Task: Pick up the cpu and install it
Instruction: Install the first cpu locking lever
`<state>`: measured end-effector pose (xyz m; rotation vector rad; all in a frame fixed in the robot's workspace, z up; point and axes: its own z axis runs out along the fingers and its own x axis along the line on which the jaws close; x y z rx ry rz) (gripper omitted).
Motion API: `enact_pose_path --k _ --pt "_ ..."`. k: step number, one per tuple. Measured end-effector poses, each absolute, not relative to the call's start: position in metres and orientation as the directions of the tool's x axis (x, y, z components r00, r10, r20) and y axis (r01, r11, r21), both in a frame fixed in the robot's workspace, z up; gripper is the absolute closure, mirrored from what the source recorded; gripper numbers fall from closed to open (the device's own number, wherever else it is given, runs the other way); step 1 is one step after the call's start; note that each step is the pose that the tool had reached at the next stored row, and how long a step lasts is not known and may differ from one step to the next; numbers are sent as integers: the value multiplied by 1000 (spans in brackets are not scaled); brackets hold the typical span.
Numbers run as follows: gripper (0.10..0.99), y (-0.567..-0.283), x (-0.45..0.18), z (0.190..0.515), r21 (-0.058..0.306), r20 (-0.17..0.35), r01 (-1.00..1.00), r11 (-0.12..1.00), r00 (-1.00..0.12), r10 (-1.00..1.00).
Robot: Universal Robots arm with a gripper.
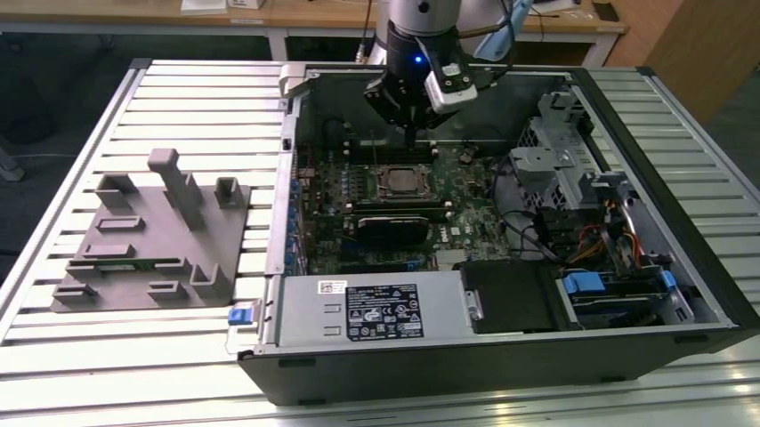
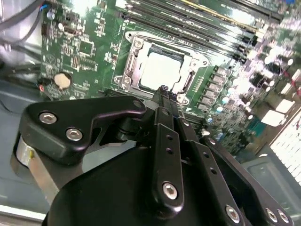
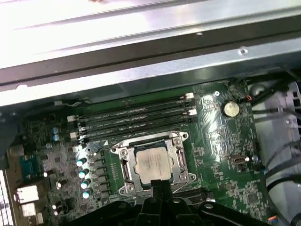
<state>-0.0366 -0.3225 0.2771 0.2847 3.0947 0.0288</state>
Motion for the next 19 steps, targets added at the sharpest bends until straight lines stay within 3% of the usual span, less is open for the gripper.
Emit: enact_pose_path --k 14,19 --pt "980 -323 -37 276 22 -32 -70 997 -997 -70" --pt "980 -322 -45 275 22 -32 -74 997 -997 -73"
